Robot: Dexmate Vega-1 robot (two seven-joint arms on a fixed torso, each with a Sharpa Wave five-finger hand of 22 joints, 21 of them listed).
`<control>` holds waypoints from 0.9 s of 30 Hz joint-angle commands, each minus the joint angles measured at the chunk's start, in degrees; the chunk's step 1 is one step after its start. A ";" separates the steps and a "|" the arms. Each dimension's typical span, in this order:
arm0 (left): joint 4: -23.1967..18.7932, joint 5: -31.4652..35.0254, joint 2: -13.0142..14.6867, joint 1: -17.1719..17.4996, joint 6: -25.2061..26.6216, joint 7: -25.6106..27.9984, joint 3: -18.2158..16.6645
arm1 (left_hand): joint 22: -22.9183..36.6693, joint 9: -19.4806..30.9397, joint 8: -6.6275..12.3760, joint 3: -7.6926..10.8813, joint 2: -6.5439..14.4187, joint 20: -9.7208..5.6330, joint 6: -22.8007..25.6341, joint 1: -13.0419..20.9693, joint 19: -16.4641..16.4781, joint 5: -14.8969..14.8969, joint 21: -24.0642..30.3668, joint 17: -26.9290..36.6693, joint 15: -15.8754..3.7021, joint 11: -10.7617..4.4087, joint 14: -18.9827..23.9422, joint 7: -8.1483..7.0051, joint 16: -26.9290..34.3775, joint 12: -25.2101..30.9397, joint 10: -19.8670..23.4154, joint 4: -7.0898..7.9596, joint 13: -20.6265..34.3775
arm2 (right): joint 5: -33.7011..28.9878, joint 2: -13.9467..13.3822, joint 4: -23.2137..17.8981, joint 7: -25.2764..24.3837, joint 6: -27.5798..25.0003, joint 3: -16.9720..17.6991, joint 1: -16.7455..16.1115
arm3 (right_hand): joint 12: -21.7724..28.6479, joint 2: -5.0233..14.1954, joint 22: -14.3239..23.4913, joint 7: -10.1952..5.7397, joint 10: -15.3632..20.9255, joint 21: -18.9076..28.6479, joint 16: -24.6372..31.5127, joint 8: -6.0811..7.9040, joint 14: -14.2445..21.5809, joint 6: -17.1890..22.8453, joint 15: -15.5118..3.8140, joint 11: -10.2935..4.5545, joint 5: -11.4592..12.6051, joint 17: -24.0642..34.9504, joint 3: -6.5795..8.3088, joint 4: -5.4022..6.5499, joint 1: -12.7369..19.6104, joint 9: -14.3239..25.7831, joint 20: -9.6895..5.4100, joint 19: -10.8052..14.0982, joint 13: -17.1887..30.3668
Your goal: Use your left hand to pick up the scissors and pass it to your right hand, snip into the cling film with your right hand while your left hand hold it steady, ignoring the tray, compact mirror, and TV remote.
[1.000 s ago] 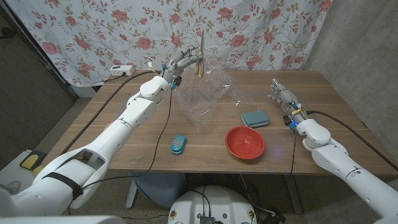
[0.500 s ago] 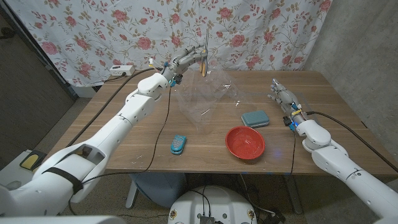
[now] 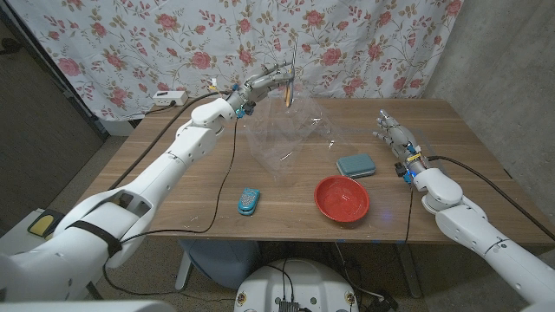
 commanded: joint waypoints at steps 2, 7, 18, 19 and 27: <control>3.78 -3.55 -1.99 -2.00 0.05 -6.87 -0.07 | -0.04 0.14 -0.27 0.00 0.65 0.33 -0.29 0.00 -0.14 0.23 0.08 0.19 -1.98 -5.91 -1.71 0.19 -0.20 0.45 5.79 0.34 0.34 | -0.17 -0.22 -1.36 0.76 0.49 0.25 0.08 | 1.61 0.12 0.09 -0.11 4.04 0.30 0.70 0.36 0.72 -0.34 0.21 -0.71 -0.17 0.06 1.08 -0.90 2.25 0.18 0.01 -0.39 0.65; 3.99 -4.26 -2.47 -2.11 0.19 -7.94 -0.15 | -0.10 0.14 -0.20 -0.03 0.66 0.20 -0.32 -0.03 -0.29 0.20 0.06 0.32 -1.97 -5.88 -1.77 0.26 -0.34 0.55 5.68 0.35 0.29 | 1.00 0.27 -1.08 2.53 1.85 0.37 0.62 | 2.83 0.99 0.09 -0.47 7.80 0.47 1.18 0.77 1.69 0.42 -0.28 -2.17 -0.13 0.11 2.53 -1.49 4.47 0.16 -0.07 -0.02 1.11; 3.39 -5.26 -3.14 -2.00 0.77 -9.16 -0.18 | -0.19 0.13 -0.06 -0.04 0.67 0.16 -0.27 0.08 -0.52 0.20 0.06 0.54 -1.93 -5.86 -1.69 0.28 -0.51 0.72 5.53 0.26 0.15 | 2.65 0.25 -1.56 5.57 3.89 0.74 0.67 | 3.06 1.33 0.08 -0.83 8.85 0.66 1.55 0.86 2.51 0.66 -0.81 -2.37 0.00 0.13 3.55 -1.88 6.13 0.11 -0.16 0.62 1.41; 3.30 -5.44 -3.19 -1.93 0.81 -9.27 -0.22 | -0.20 0.13 -0.05 -0.04 0.65 0.15 -0.28 0.09 -0.53 0.19 0.06 0.56 -1.92 -5.86 -1.67 0.29 -0.53 0.78 5.56 0.24 0.17 | 2.79 0.17 -1.56 6.08 4.14 0.73 0.73 | 3.06 1.35 0.08 -0.86 8.88 0.67 1.55 0.86 2.51 0.66 -0.86 -2.39 0.01 0.14 3.62 -1.91 6.25 0.11 -0.16 0.65 1.42; 3.56 -6.87 -3.90 -1.97 1.91 -10.63 -0.22 | -0.25 0.12 0.00 -0.06 0.66 0.09 -0.29 0.01 -0.58 0.18 0.09 0.64 -1.88 -5.89 -1.64 0.17 -0.72 0.96 5.50 0.29 0.17 | 3.95 -0.27 -2.56 9.01 4.81 0.56 1.19 | 3.84 1.35 0.06 -1.03 11.51 0.68 1.81 0.92 3.12 0.73 -1.20 -2.89 0.27 0.13 4.97 -2.45 8.83 0.08 -0.15 1.06 1.81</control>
